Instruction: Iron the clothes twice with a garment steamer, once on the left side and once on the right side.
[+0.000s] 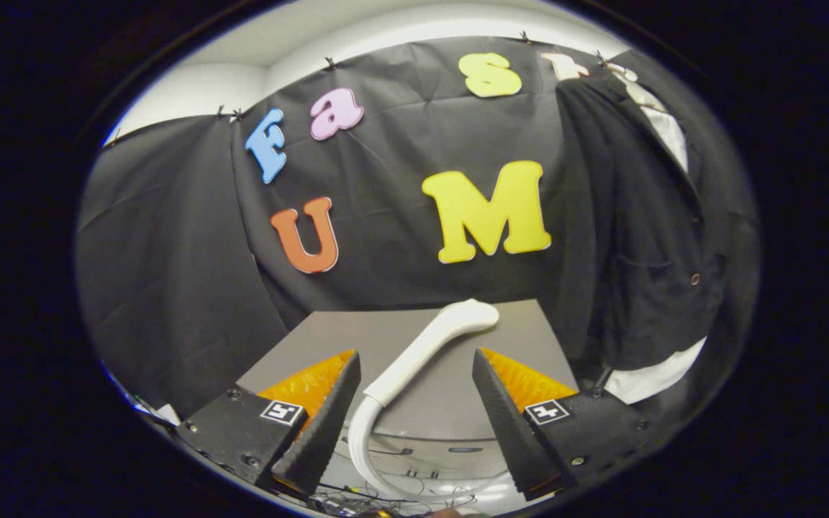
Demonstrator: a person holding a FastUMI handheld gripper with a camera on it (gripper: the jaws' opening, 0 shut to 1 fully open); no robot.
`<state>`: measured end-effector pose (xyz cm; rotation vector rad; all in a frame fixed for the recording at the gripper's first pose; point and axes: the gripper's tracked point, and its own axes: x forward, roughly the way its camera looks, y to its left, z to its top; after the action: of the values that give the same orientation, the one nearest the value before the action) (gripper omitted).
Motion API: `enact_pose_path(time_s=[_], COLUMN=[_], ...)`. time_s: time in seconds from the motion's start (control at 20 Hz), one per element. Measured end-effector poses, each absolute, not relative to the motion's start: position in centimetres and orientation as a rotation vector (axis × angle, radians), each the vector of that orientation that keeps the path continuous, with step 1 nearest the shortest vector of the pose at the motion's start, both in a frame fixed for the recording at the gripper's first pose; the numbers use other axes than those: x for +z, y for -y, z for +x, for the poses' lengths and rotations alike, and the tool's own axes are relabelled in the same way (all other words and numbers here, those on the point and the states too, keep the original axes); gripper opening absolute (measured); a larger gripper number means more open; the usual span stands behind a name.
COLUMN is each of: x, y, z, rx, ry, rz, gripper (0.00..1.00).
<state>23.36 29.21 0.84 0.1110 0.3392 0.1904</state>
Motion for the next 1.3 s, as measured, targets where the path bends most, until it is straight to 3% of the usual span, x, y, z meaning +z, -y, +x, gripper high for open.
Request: enact_pose_path(time_s=[0.45, 0.8, 1.15, 1.25, 1.3], x=[-5.0, -6.4, -8.3, -8.4, -8.5], y=[-29.7, -30.1, -30.6, -30.5, -30.7], z=[33.1, 36.3, 37.0, 37.3, 37.1], rx=[0.068, 0.007, -0.034, -0.036, -0.041], ry=[-0.631, -0.695, -0.769, -0.797, -0.794], rz=[0.163, 0.150, 0.171, 0.174, 0.175], gripper=[0.96, 0.91, 0.80, 0.66, 0.65])
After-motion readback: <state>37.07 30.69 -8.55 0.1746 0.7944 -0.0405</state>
